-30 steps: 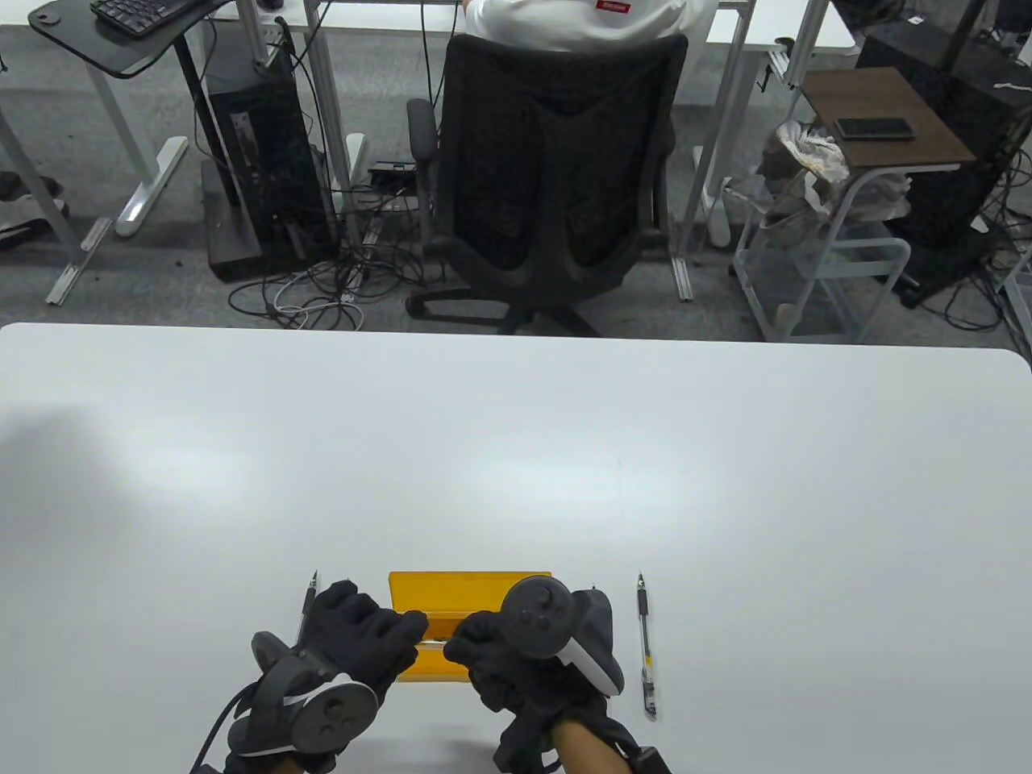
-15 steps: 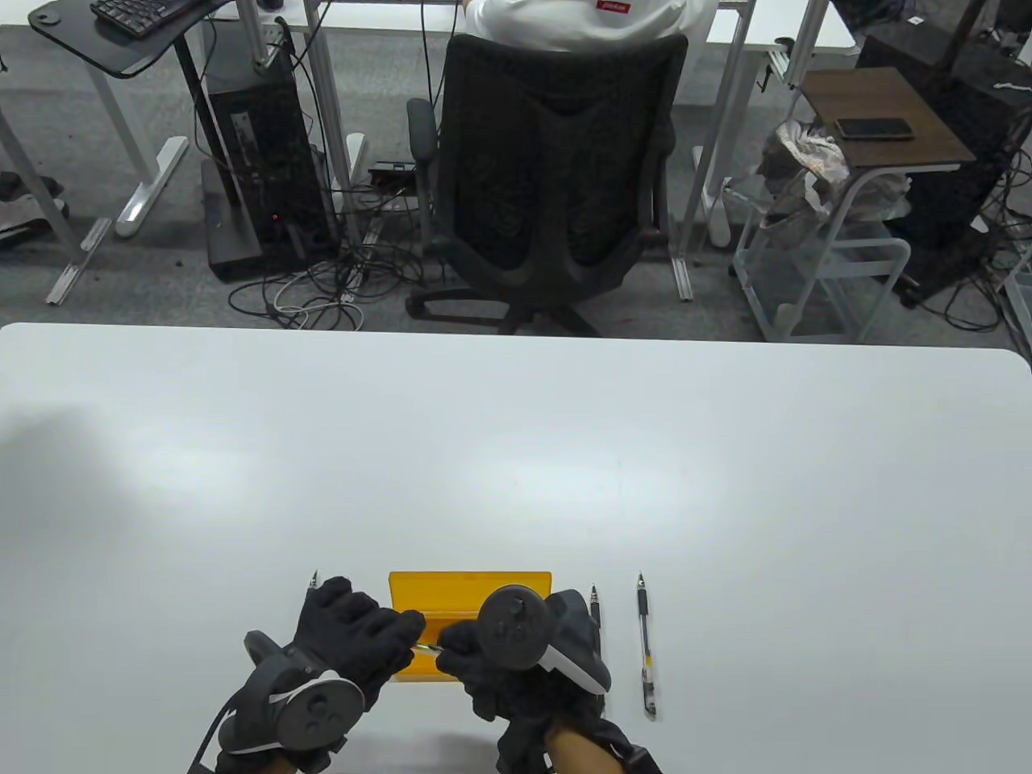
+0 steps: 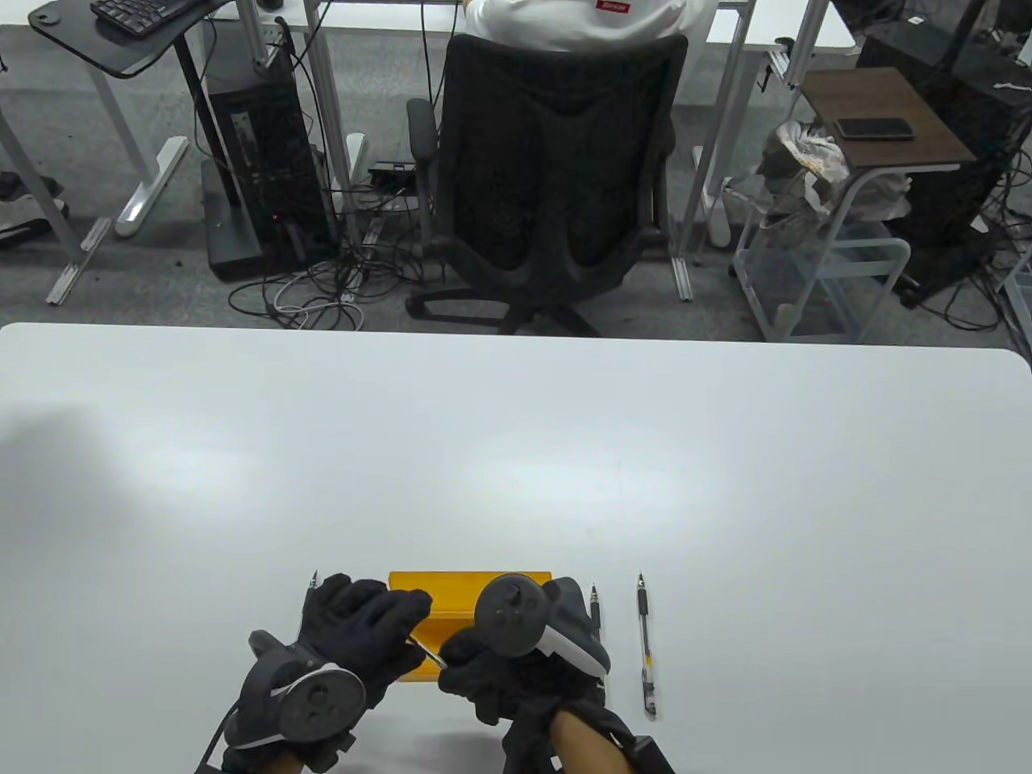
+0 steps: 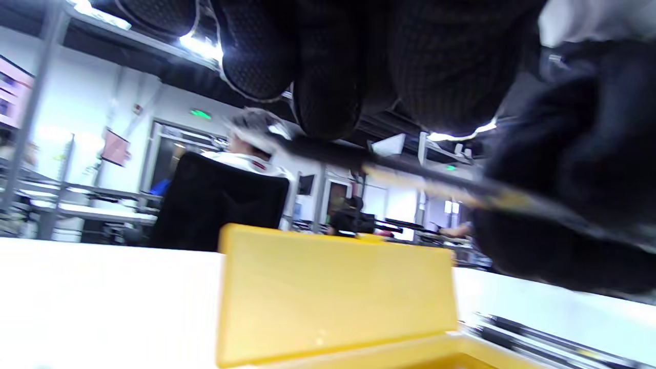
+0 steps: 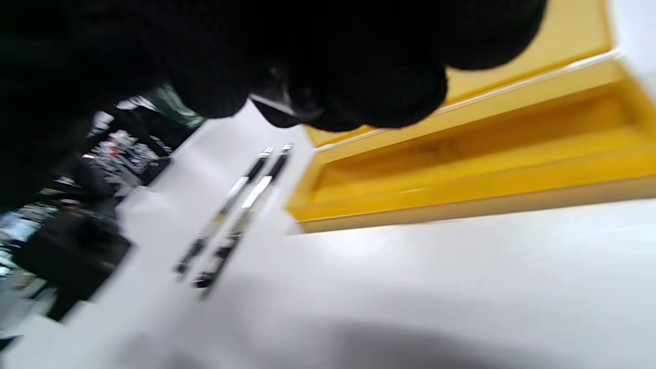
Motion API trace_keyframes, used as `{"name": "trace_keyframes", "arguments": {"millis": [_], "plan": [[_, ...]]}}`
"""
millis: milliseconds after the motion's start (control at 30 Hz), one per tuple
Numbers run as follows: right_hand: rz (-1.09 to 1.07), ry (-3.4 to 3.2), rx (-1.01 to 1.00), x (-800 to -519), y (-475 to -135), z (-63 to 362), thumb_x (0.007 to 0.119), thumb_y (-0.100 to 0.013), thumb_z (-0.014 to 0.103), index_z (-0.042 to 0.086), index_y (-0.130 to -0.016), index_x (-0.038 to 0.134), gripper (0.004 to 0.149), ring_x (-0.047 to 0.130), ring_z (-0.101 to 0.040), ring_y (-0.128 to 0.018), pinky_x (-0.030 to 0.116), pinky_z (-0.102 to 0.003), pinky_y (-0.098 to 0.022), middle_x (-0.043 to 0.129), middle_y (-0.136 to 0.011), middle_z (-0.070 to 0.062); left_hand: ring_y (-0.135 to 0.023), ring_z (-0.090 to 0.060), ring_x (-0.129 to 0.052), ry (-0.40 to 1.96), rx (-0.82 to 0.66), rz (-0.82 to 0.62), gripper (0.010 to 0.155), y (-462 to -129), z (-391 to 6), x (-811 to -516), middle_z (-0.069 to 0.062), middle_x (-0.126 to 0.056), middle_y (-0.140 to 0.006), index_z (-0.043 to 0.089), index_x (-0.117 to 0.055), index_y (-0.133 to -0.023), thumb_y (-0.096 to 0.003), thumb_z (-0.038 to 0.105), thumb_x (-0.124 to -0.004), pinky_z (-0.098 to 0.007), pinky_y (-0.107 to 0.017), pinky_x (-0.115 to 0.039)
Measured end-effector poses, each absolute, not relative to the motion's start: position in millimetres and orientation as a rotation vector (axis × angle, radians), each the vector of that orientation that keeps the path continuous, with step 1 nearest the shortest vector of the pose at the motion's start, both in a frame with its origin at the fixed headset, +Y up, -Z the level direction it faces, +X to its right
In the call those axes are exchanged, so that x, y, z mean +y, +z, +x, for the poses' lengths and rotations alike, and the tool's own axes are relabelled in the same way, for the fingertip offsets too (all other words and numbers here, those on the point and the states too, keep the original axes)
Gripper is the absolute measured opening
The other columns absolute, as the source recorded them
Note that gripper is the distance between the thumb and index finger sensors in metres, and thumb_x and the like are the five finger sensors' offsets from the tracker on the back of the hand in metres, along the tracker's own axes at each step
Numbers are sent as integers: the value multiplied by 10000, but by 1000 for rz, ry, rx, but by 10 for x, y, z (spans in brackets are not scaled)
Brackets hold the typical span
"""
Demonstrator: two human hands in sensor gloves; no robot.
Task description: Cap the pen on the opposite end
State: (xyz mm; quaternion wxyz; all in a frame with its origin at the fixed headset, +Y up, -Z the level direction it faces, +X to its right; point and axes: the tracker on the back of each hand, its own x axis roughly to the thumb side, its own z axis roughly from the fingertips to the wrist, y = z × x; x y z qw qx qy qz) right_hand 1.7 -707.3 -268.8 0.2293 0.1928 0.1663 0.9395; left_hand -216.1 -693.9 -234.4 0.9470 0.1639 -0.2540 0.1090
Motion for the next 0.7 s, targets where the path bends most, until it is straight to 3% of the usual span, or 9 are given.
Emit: {"name": "trace_keyframes", "arguments": {"millis": [167,400,567,700], "plan": [[371,2693,297,-6969,-2737,211,864,-413,346,60,-789,918,476,985,-216,-377,842,-380,-303,979,-580,-115,-881,-397,-736,398,-367,323,611,-2383,-2454,-6937,-144,-852,-979,140,-709,-1044,-508,394,-854,-679,-697,-477],[96,2879,94,-6749,-2738,489,878,-410,358,64,-824,875,507,995,-186,-329,849,-356,-273,1005,-551,-104,-869,-405,-745,328,-334,246,612,-2432,-2438,-7023,-154,-858,-976,136,-713,-1045,-510,408,-839,-678,-685,-494],[-478,3010,13,-6785,-2805,980,878,-419,351,82,-825,887,487,995,-198,-345,848,-361,-279,1006,-578,-107,-868,-409,-743,299,-350,189,628,-2448,-2341,-7104,-160,-850,-984,131,-704,-1052,-507,412,-842,-680,-683,-493],[-929,3003,340,-7104,-2889,1326,884,-426,331,66,-819,896,474,999,-210,-338,849,-365,-269,1014,-595,-124,-867,-406,-749,238,-361,157,633,-2464,-2281,-7134,-158,-852,-985,137,-704,-1052,-503,419,-842,-679,-683,-497]]}}
